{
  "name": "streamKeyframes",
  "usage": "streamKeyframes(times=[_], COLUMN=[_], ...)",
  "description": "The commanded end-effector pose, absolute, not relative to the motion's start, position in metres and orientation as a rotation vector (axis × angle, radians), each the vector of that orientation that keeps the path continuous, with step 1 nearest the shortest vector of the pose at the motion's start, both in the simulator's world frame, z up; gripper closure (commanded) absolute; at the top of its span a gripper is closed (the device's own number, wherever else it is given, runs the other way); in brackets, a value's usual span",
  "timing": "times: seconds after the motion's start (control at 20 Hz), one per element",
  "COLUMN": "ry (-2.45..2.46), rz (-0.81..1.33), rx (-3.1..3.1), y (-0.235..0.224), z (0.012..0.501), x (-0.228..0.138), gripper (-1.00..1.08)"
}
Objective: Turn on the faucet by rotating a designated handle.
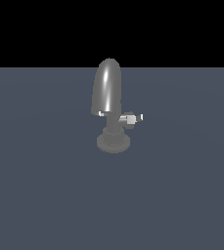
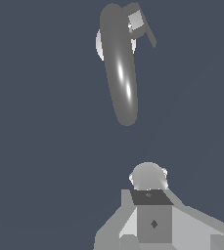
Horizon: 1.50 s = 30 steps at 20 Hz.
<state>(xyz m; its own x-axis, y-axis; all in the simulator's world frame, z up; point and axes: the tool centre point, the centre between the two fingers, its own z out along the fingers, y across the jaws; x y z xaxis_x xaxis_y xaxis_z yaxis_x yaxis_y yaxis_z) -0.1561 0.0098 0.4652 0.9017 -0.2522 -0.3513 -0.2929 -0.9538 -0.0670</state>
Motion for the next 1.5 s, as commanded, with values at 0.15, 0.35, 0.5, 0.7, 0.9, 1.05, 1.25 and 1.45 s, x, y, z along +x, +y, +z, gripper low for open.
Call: streamKeyframes(times=[0.15, 0.35, 0.5, 0.7, 0.9, 1.05, 1.25, 1.45], ry=[0.551, 0.641, 0.709, 0.797, 0.884, 0.949, 1.036, 1.122], rz=[0.653, 0.748, 0.817, 0.909, 1.0, 1.068, 1.158, 1.246], rx=[-2.853, -2.776, -2.712, -2.62, -2.519, -2.436, -2.315, -2.18], y=[0.008, 0.005, 0.002, -0.003, -0.009, -0.015, -0.023, -0.033], z=[0.456, 0.448, 0.441, 0.429, 0.416, 0.404, 0.386, 0.366], x=[-0.128, -0.108, -0.093, -0.074, -0.056, -0.043, -0.026, -0.01], gripper=[1.08, 1.08, 1.08, 1.08, 1.08, 1.08, 1.08, 1.08])
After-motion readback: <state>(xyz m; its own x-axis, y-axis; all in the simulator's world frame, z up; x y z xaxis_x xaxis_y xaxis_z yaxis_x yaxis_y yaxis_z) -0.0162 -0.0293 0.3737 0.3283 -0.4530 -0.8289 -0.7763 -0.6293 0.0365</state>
